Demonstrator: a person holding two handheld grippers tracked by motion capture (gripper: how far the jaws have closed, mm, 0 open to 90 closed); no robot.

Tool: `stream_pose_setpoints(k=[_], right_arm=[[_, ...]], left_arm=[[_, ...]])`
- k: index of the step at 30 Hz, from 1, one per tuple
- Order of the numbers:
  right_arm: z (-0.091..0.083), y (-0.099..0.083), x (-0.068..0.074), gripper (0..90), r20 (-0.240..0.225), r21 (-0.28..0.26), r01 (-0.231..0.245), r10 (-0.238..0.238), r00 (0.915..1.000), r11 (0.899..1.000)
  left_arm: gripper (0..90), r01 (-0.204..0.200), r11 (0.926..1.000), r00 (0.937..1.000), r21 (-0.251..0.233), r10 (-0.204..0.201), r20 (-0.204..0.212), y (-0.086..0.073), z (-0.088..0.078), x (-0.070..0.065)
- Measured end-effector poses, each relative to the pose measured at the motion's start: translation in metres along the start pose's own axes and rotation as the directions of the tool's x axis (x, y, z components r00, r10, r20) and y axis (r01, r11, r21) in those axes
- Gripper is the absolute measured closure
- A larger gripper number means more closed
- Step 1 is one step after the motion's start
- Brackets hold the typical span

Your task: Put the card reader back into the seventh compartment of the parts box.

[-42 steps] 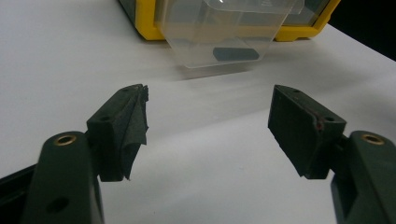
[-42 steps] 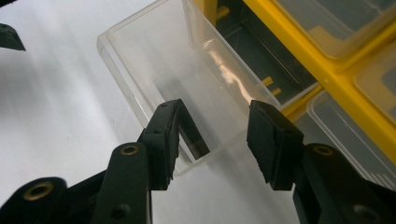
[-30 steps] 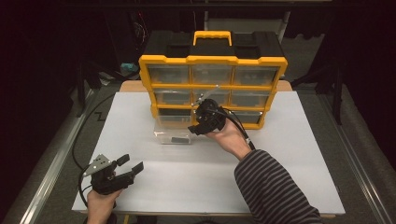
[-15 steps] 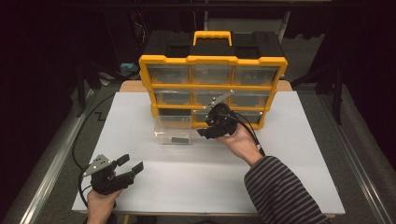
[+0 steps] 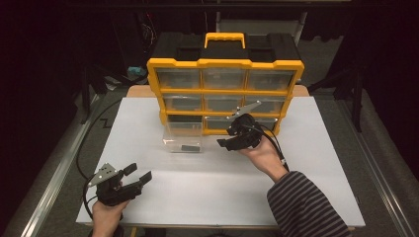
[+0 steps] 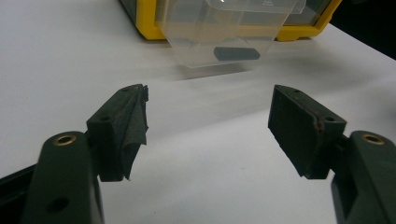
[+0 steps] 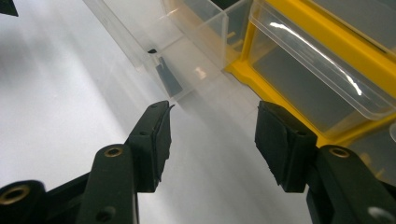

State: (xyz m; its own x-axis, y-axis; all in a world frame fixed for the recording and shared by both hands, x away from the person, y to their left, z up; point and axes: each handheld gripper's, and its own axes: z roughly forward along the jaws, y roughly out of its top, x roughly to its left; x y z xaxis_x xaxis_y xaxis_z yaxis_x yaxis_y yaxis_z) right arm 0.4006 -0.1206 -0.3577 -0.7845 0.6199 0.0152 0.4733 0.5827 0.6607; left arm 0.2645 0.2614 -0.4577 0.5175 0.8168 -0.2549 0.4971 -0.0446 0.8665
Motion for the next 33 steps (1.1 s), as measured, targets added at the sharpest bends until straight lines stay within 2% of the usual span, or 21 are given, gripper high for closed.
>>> stream_pose_setpoints(k=[33], right_arm=[[-0.027, -0.048, -0.018, 43.6, 0.056, -0.062, -0.064, 0.068, 0.9961, 0.996]], left_arm=[[29.1, 0.002, 1.0, 1.0, -0.001, -0.002, -0.003, 0.0, 0.001, 0.0]])
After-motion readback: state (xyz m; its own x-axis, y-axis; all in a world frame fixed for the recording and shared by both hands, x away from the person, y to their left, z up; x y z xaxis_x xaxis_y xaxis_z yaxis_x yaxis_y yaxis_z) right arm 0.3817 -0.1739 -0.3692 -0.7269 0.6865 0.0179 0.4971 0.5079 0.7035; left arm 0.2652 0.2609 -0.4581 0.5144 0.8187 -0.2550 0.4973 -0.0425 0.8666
